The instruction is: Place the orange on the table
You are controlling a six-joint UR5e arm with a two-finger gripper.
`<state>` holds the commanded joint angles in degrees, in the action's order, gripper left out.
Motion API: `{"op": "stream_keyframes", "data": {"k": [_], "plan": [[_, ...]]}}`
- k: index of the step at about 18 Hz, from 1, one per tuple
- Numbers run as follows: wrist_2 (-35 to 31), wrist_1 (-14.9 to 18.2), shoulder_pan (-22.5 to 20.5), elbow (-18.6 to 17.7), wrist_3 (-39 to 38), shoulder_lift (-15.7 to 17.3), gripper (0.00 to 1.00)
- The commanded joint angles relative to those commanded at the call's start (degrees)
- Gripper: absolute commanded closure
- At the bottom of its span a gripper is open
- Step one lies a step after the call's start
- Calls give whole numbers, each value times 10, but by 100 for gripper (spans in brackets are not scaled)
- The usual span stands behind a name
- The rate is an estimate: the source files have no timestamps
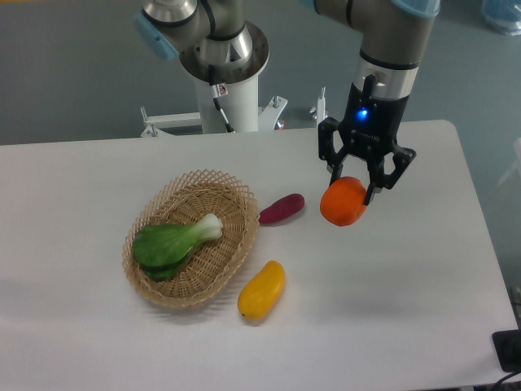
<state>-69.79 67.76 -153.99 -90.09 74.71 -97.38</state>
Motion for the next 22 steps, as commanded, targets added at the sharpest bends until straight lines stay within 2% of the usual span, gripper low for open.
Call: {"op": "stream_keyframes", "data": {"k": [2, 11, 15, 19, 22], "plan": [[0, -5, 2, -10, 0, 0, 52], [-3, -8, 1, 3, 1, -6, 52], [-40, -9, 4, 39, 0, -49, 52], [-63, -10, -2, 42, 0, -64, 52], [-81, -18, -3, 39, -18, -89, 52]]}}
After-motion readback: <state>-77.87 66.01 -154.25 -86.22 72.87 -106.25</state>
